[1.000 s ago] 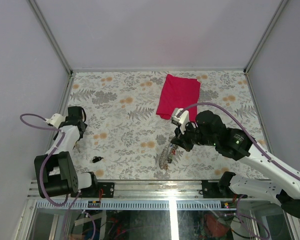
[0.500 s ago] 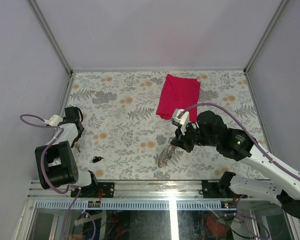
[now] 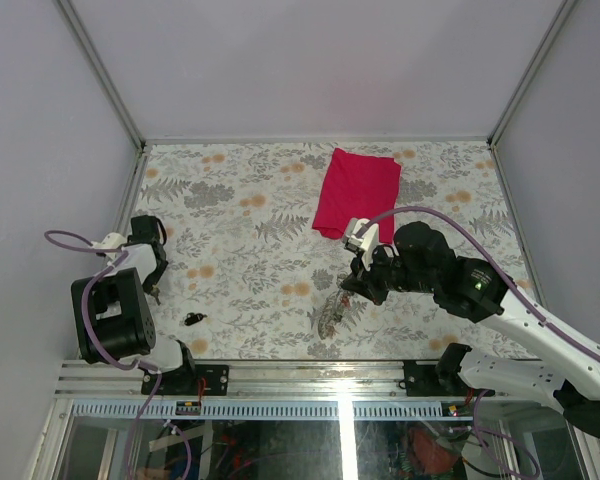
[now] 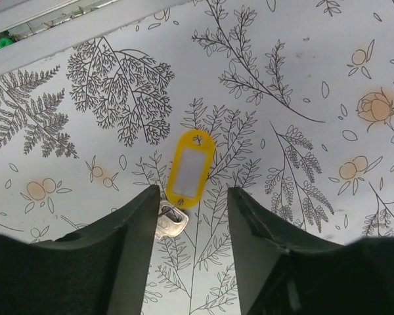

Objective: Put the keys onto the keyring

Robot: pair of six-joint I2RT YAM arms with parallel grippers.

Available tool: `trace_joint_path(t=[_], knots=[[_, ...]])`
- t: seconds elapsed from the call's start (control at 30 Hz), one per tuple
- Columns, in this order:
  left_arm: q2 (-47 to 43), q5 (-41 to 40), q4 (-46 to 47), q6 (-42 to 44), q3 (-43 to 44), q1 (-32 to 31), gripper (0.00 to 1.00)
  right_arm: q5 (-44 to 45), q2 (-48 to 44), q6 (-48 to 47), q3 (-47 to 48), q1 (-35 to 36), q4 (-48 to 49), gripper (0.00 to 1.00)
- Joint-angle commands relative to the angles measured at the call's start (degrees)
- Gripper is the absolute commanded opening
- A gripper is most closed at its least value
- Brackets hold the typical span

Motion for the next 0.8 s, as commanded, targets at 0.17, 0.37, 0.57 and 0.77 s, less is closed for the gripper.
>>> trace_joint_path(t=[0.17, 0.37, 0.57, 0.77], knots=[[0.57, -0.27, 3.75, 0.23, -0.66, 1.18, 0.34, -2.08, -1.71, -0.47, 1.90, 0.31, 3.90, 0.00], [-0.08, 0.30, 3.90, 0.36, -1.21, 1.27, 0.24, -2.25, -1.87, -0.57, 1.72, 0.23, 3.90, 0.00], [-1.06, 1.44, 4.33, 0.58, -1.97, 1.30, 0.02, -2.18, -2.16, -0.54, 1.63, 0.26, 3.89, 0.00], [-6.03, 4.76, 4.48, 1.11, -3.26, 1.10, 0.00, -1.02, -2.71, -0.88, 1.66, 0.27, 3.88, 0.00]])
